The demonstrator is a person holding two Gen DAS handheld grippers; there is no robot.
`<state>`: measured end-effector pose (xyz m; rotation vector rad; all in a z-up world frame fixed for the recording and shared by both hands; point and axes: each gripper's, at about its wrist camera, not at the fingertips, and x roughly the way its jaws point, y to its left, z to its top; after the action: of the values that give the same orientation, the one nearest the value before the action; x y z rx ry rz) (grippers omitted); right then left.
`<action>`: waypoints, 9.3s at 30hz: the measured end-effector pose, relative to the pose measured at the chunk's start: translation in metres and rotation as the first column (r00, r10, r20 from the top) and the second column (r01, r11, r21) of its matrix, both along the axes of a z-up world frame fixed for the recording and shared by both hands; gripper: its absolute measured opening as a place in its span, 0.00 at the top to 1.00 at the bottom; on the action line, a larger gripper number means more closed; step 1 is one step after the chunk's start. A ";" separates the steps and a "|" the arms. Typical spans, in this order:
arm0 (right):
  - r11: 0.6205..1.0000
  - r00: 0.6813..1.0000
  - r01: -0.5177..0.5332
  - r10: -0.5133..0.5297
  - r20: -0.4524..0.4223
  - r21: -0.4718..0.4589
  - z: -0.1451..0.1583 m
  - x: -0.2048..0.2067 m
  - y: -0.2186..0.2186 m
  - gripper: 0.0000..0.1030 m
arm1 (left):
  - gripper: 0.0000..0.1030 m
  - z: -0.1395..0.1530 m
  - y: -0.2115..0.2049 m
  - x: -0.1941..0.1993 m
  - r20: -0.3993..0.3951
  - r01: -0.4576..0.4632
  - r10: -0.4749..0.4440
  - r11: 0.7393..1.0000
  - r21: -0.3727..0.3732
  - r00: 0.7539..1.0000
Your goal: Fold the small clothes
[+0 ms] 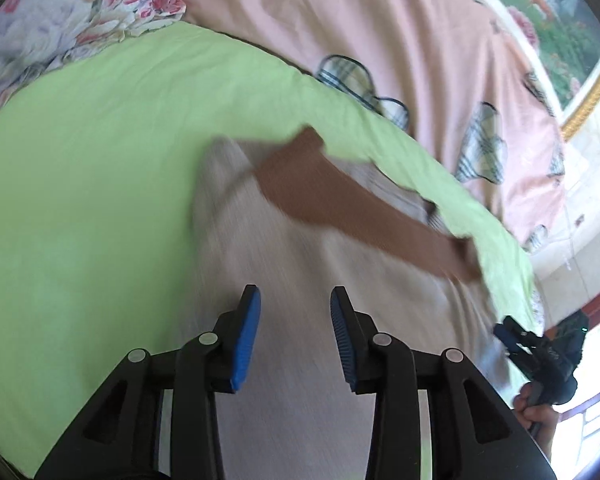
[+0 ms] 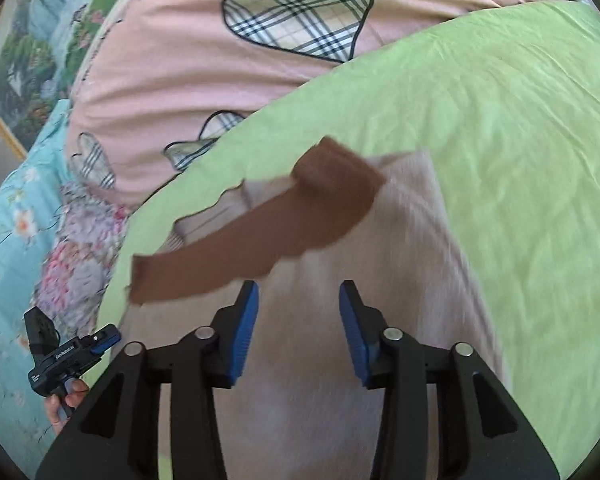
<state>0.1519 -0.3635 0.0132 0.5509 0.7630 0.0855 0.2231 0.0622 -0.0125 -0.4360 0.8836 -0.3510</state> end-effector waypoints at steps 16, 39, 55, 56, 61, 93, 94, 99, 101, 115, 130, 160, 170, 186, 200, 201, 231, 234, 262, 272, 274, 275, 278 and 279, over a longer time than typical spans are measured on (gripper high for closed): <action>0.995 0.995 -0.090 0.092 -0.041 0.050 -0.040 -0.081 0.069 0.53 | 0.58 -0.028 -0.013 -0.131 -0.036 0.047 -0.049 0.997 -0.062 0.998; 0.991 0.991 -0.135 0.135 -0.008 0.015 -0.030 -0.105 0.086 0.47 | 0.51 -0.049 0.020 -0.078 -0.081 -0.178 0.165 0.965 -0.194 0.983; 0.996 0.996 -0.089 0.089 0.003 -0.001 -0.002 -0.048 0.019 0.47 | 0.93 0.033 -0.113 -0.070 0.223 0.134 -0.145 0.989 0.065 0.964; 0.995 0.995 -0.097 0.097 -0.001 0.012 0.000 -0.039 0.016 0.47 | 0.93 0.031 -0.132 -0.068 0.216 0.169 -0.186 0.981 0.095 0.958; 0.965 0.977 -0.208 0.212 -0.010 0.162 0.002 0.010 0.009 0.32 | 0.93 0.003 -0.185 -0.062 0.139 0.265 -0.290 0.948 0.176 0.947; 0.956 0.956 -0.292 0.292 -0.038 0.010 0.008 0.094 -0.041 0.83 | 0.93 0.027 -0.316 -0.072 0.161 0.555 -0.565 0.825 0.104 0.809; 0.962 0.961 -0.272 0.273 -0.053 0.014 0.000 0.090 -0.051 0.83 | 0.93 0.020 -0.323 -0.070 0.141 0.561 -0.571 0.821 0.106 0.809; 0.968 0.963 -0.251 0.248 -0.107 -0.012 -0.028 0.086 -0.067 0.83 | 0.93 -0.011 -0.335 -0.058 0.058 0.570 -0.575 0.817 0.087 0.816; 0.971 0.965 -0.240 0.240 -0.105 0.007 -0.036 0.086 -0.070 0.83 | 0.92 -0.018 -0.337 -0.064 0.054 0.572 -0.577 0.815 0.092 0.815; 0.962 0.976 -0.205 0.188 -0.112 -0.178 -0.021 0.072 -0.059 0.81 | 0.63 0.024 -0.278 -0.099 0.079 0.565 -0.568 0.823 0.053 0.819; 0.989 0.986 -0.145 0.143 -0.081 -0.019 -0.019 0.028 -0.085 0.21 | 0.31 0.011 -0.180 -0.008 -0.015 0.344 -0.345 0.939 -0.012 0.939; 0.920 0.932 -0.358 0.363 0.001 0.157 -0.019 0.006 0.041 0.70 | 0.51 0.029 -0.113 -0.029 0.038 0.354 -0.354 0.935 -0.003 0.935; 0.884 0.890 -0.439 0.453 -0.059 0.163 -0.059 0.003 0.129 0.70 | 0.45 -0.019 -0.032 -0.056 -0.059 0.249 -0.247 0.968 0.026 0.967; 0.945 0.945 -0.327 0.326 -0.027 -0.001 -0.012 0.020 0.118 0.44 | 0.33 -0.012 0.007 -0.035 -0.076 0.149 -0.155 0.986 -0.077 0.985; 0.943 0.943 -0.332 0.331 -0.030 -0.016 -0.021 0.030 0.116 0.89 | 0.15 -0.016 -0.001 -0.008 -0.122 0.147 -0.149 0.989 -0.020 0.981; 0.944 0.944 -0.329 0.328 -0.040 -0.011 -0.025 0.031 0.115 0.89 | 0.14 -0.018 -0.001 0.002 -0.136 0.138 -0.141 0.990 -0.033 0.981; 0.957 0.958 -0.284 0.286 -0.028 0.062 -0.029 -0.096 0.103 0.62 | 0.41 0.013 -0.003 -0.208 0.053 0.218 -0.237 0.946 0.242 0.970; 0.951 0.951 -0.303 0.306 -0.045 0.062 -0.038 -0.107 0.112 0.62 | 0.41 0.000 -0.019 -0.216 0.040 0.199 -0.222 0.929 0.312 0.974; 0.943 0.942 -0.316 0.325 0.082 -0.105 0.016 -0.123 0.113 0.94 | 0.91 -0.019 -0.050 -0.196 0.068 -0.011 -0.024 0.883 0.470 0.997; 0.941 0.947 -0.311 0.294 -0.129 -0.135 -0.065 -0.104 0.109 0.94 | 0.91 -0.031 -0.016 -0.183 -0.058 0.000 0.017 0.961 0.276 0.998; 0.930 0.944 -0.322 0.301 -0.136 -0.177 -0.065 -0.105 0.113 0.94 | 0.91 -0.036 -0.007 -0.179 -0.088 -0.005 0.024 0.977 0.211 0.996; 0.923 0.941 -0.330 0.307 -0.141 -0.198 -0.064 -0.106 0.116 0.94 | 0.90 -0.038 -0.004 -0.177 -0.098 -0.007 0.025 0.982 0.187 0.995; 0.920 0.942 -0.328 0.301 -0.146 -0.214 -0.066 -0.107 0.118 0.94 | 0.90 -0.039 -0.003 -0.177 -0.096 -0.004 0.022 0.983 0.182 0.995; 0.921 0.943 -0.326 0.300 -0.147 -0.214 -0.067 -0.107 0.117 0.94 | 0.90 -0.039 -0.004 -0.177 -0.094 -0.002 0.020 0.982 0.188 0.995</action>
<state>0.0447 -0.2463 -0.0535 0.2037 0.9523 0.2596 0.0462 0.0586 -0.0516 -0.2850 0.9977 -0.2355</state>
